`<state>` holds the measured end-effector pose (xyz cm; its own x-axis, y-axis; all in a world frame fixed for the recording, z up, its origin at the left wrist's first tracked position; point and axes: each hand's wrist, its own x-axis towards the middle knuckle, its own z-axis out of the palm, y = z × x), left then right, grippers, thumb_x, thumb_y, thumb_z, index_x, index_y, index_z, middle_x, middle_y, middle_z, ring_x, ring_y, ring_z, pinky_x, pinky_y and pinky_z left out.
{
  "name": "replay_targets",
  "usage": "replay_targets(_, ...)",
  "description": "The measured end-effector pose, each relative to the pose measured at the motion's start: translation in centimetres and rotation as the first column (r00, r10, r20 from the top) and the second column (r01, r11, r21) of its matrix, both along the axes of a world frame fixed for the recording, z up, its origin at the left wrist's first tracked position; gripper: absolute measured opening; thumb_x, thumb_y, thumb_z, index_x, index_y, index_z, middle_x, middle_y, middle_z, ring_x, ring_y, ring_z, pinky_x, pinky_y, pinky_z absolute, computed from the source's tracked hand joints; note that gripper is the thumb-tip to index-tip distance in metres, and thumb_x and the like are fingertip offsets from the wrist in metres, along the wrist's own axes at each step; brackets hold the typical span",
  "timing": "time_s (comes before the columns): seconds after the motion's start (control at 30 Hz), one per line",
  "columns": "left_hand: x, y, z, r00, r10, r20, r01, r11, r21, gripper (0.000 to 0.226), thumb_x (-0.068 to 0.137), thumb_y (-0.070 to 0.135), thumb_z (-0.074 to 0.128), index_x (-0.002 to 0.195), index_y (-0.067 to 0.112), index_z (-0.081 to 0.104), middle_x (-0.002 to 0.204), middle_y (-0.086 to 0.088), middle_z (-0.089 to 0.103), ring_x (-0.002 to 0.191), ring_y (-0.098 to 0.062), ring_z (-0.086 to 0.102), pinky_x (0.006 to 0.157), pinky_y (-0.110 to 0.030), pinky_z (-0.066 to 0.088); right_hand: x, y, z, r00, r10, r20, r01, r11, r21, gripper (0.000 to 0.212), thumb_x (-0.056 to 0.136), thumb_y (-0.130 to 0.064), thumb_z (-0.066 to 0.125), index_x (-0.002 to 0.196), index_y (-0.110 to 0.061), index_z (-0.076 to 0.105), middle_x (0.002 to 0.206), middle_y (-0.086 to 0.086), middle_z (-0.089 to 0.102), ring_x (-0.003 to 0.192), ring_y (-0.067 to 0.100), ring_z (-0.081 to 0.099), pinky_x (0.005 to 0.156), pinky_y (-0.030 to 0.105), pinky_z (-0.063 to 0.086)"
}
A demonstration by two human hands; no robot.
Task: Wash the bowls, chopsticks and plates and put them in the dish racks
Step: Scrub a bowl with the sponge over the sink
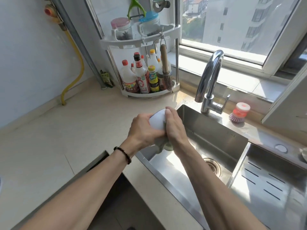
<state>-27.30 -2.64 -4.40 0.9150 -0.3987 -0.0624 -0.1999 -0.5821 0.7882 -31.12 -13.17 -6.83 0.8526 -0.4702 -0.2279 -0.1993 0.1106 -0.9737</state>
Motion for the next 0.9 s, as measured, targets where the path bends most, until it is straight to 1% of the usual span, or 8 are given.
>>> replay_targets(0.1,-0.2,0.6,0.1,0.997,-0.063,-0.042,0.061,0.997,-0.048,0.038,0.058,0.020,0.092,0.092,0.017,0.074,0.087,-0.002,0.073,0.078,-0.019,0.072,0.062,-0.033,0.061,0.6,-1.3,-0.4,0.999,-0.043,-0.022,0.047,0.968,0.248,0.030,0.093,-0.044,0.045,0.089,-0.034,0.072,0.113,0.009,0.066,0.099,0.028,0.065,0.091,0.049,0.055)
replay_targets(0.27,0.5,0.5,-0.7,0.997,0.035,-0.069,-0.040,0.997,-0.073,0.032,0.052,0.034,0.086,0.075,0.017,0.072,0.073,0.001,0.070,0.067,-0.017,0.067,0.058,-0.034,0.058,0.5,0.4,-1.0,0.996,0.080,0.049,-0.071,0.985,-0.159,0.049,0.105,-0.040,0.036,0.151,-0.025,0.040,0.156,0.000,0.038,0.141,0.017,0.038,0.119,0.042,0.029)
replay_targets(0.37,0.4,1.1,0.3,0.995,-0.048,-0.087,0.039,0.995,-0.096,0.038,0.058,0.017,0.093,0.090,0.013,0.074,0.087,-0.005,0.073,0.078,-0.021,0.072,0.061,-0.031,0.059,0.1,0.1,-0.8,0.997,-0.015,0.072,0.006,0.993,0.120,0.042,0.099,-0.043,0.042,0.137,-0.032,0.053,0.138,0.003,0.054,0.123,0.023,0.056,0.107,0.046,0.046)
replay_targets(0.43,0.2,1.9,0.9,0.985,-0.084,-0.150,0.048,0.972,-0.228,0.053,0.054,0.018,0.095,0.101,0.008,0.074,0.097,-0.010,0.074,0.087,-0.027,0.073,0.067,-0.038,0.062,0.2,-1.3,-0.6,0.998,-0.052,0.020,0.038,0.901,0.431,0.036,0.094,-0.043,0.050,0.118,-0.021,0.065,0.114,0.011,0.066,0.099,0.031,0.067,0.089,0.046,0.054)
replay_targets(0.57,0.0,2.6,1.5,0.940,-0.236,-0.246,0.115,0.898,-0.425,0.058,0.048,0.025,0.092,0.102,0.013,0.076,0.101,-0.010,0.076,0.094,-0.030,0.073,0.075,-0.043,0.062,-0.3,-2.4,-1.0,0.997,-0.073,-0.018,0.066,0.740,0.670,0.047,0.098,-0.037,0.038,0.076,-0.005,0.065,0.068,0.015,0.066,0.058,0.027,0.066,0.057,0.027,0.053)
replay_targets(0.73,2.2,3.1,3.9,0.831,-0.371,-0.414,0.336,0.929,-0.157,0.043,0.052,0.034,0.090,0.091,0.019,0.079,0.100,-0.008,0.077,0.099,-0.026,0.072,0.089,-0.040,0.059,-0.7,-2.8,-1.2,0.994,-0.083,-0.072,0.104,0.912,0.396,0.028,0.079,-0.040,0.058,0.071,-0.013,0.059,0.075,0.017,0.059,0.066,0.029,0.057,0.064,0.037,0.047)
replay_targets(0.8,2.1,2.2,4.3,0.837,-0.365,-0.407,0.379,0.924,-0.049,0.038,0.057,0.026,0.093,0.091,0.015,0.078,0.096,-0.009,0.077,0.092,-0.024,0.072,0.089,-0.043,0.059,-0.3,-3.2,-0.3,0.998,-0.020,-0.058,0.032,0.978,0.207,0.032,0.087,-0.037,0.057,0.071,-0.009,0.061,0.071,0.016,0.062,0.067,0.030,0.058,0.063,0.037,0.045)
replay_targets(0.9,1.3,1.0,3.9,0.907,-0.259,-0.333,0.267,0.963,-0.022,0.032,0.065,0.010,0.092,0.092,0.008,0.075,0.091,-0.011,0.076,0.083,-0.022,0.072,0.082,-0.043,0.061,0.2,-3.0,1.5,0.998,-0.056,0.006,0.054,0.985,0.162,0.032,0.091,-0.035,0.054,0.077,-0.007,0.061,0.080,0.022,0.067,0.076,0.041,0.065,0.068,0.048,0.052)
